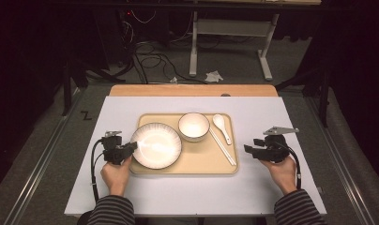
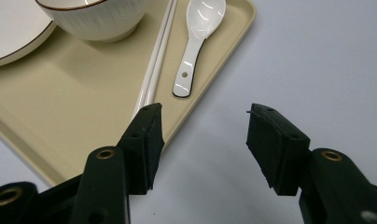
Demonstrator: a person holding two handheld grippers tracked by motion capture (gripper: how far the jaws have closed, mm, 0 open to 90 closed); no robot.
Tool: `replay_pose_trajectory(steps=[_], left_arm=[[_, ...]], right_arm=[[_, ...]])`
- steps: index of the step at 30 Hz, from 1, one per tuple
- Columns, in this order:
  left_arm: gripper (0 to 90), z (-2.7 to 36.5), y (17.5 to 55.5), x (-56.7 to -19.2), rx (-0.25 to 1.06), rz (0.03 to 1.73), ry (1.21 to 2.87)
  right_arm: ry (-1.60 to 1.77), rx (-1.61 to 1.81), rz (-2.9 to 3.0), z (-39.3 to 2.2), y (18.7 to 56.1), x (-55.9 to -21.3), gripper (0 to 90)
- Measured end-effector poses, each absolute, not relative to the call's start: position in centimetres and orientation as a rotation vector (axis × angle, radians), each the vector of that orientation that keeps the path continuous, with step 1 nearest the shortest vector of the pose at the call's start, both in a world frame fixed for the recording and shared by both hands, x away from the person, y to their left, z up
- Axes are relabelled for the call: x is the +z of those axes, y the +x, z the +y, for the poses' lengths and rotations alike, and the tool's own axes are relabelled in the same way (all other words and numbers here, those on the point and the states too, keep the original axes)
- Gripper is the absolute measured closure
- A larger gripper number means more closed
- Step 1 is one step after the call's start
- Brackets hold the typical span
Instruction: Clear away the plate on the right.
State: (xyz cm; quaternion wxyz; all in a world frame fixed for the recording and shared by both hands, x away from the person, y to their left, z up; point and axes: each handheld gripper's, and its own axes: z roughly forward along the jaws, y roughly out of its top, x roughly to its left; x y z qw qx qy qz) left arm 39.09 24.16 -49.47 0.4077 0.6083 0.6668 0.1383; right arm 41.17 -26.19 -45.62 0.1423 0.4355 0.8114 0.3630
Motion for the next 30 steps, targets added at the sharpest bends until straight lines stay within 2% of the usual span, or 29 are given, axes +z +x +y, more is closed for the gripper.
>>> replay_pose_trajectory(steps=[20,30], left_arm=[[79.5,23.6,38.4,-49.5,0.429,1.685,1.666],[58.7,23.3,38.0,-49.6,0.457,1.678,1.728]], right_arm=[[1.252,1.067,2.344,-26.0,42.2,-45.8,46.6],[1.243,1.079,2.362,-25.4,42.7,-45.8,46.6]])
